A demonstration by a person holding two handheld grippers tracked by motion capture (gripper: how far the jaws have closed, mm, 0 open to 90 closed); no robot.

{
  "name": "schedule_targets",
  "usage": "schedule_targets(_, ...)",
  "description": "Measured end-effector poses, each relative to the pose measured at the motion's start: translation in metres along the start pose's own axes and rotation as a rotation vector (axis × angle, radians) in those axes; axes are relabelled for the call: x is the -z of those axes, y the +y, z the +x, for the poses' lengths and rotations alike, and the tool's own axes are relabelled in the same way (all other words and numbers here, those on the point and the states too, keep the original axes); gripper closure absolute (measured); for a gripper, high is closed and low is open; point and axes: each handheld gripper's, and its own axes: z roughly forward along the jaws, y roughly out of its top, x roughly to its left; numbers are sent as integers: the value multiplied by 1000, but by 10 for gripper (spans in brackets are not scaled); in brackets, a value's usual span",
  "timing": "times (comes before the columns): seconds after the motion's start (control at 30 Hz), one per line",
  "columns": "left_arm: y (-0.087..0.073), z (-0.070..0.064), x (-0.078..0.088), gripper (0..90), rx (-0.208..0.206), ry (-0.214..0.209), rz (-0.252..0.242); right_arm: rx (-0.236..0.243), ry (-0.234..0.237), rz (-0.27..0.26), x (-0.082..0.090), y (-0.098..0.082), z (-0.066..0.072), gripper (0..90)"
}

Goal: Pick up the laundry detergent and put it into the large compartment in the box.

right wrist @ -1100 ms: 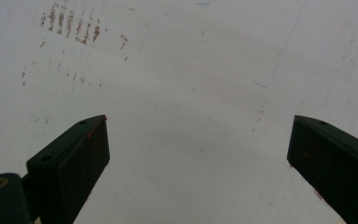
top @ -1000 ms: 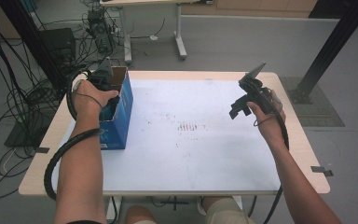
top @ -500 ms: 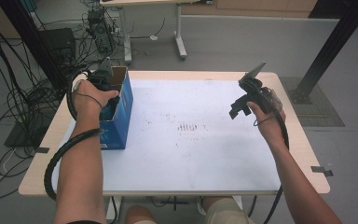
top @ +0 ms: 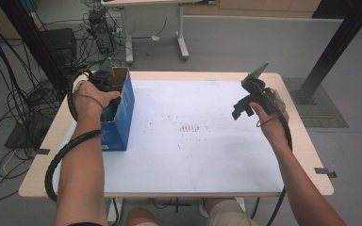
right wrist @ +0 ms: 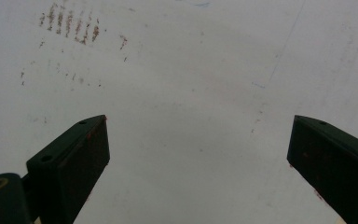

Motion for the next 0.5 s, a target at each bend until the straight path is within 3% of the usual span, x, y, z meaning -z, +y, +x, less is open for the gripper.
schedule_targets(0.5, 0, 0, 0, 367, 0, 1, 0, -1, 3, 0, -1, 0, 0, 56)
